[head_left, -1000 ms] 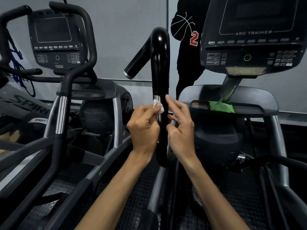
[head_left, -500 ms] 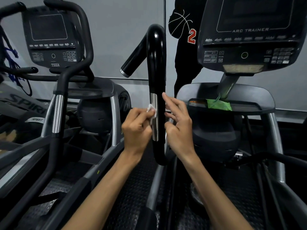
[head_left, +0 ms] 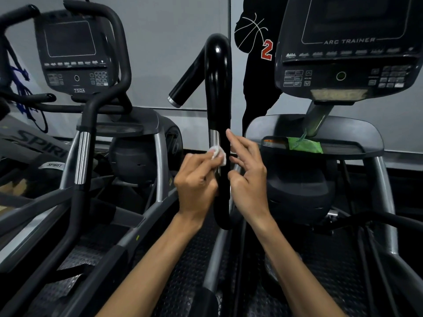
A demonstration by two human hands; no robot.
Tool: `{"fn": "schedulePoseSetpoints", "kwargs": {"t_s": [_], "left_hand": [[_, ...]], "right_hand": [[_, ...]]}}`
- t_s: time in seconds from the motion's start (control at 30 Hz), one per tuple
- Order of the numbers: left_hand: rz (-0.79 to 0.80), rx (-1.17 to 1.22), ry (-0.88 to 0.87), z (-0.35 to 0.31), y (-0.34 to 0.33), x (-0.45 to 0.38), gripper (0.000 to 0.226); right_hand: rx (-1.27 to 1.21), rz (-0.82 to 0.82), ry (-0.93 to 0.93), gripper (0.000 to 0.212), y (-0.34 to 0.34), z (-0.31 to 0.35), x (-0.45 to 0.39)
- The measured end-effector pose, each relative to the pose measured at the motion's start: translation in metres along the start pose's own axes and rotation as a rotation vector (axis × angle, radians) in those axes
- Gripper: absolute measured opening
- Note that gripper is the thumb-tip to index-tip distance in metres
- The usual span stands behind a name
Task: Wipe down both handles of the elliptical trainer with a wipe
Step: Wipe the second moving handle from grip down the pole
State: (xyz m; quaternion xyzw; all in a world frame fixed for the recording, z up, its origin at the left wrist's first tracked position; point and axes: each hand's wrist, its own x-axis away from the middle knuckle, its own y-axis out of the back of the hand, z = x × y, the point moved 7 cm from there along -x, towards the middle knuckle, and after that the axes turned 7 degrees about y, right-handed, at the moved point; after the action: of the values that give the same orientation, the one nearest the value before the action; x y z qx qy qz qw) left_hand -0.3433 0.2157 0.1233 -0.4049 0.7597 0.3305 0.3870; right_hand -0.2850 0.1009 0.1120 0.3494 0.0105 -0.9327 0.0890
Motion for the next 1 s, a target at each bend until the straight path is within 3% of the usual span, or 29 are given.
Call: {"fn": "schedulePoseSetpoints", "kwargs": {"t_s": [0.17, 0.33, 0.47, 0.63, 0.8, 0.93, 1.0], "left_hand": [[-0.078, 0.082, 0.063, 0.006, 0.006, -0.014, 0.013], [0.037, -0.027, -0.090, -0.003, 0.002, 0.011, 0.018], [-0.075, 0.046, 0.026, 0.009, 0.008, -0.014, 0.009], [0.013, 0.000, -0.036, 0.006, 0.004, 0.003, 0.017], [-0.065, 0.090, 0.064, 0.012, 0.006, -0.013, 0.013], [0.019, 0.021, -0.050, 0.007, 0.004, 0.011, 0.008], [0.007, 0.037, -0.001, 0.022, 0.007, 0.004, 0.008]], "right_hand": [[-0.010, 0.005, -0.011, 0.084, 0.001, 0.000, -0.001], [-0.026, 0.010, -0.010, 0.079, 0.001, 0.000, -0.001], [-0.020, 0.011, -0.018, 0.084, 0.001, 0.000, -0.001], [-0.016, 0.008, -0.009, 0.083, 0.001, 0.000, -0.001], [-0.008, -0.009, -0.004, 0.083, 0.000, 0.000, -0.001], [-0.011, -0.002, -0.001, 0.080, 0.000, 0.000, 0.000], [-0.009, -0.003, -0.008, 0.081, 0.001, -0.001, -0.001]]}}
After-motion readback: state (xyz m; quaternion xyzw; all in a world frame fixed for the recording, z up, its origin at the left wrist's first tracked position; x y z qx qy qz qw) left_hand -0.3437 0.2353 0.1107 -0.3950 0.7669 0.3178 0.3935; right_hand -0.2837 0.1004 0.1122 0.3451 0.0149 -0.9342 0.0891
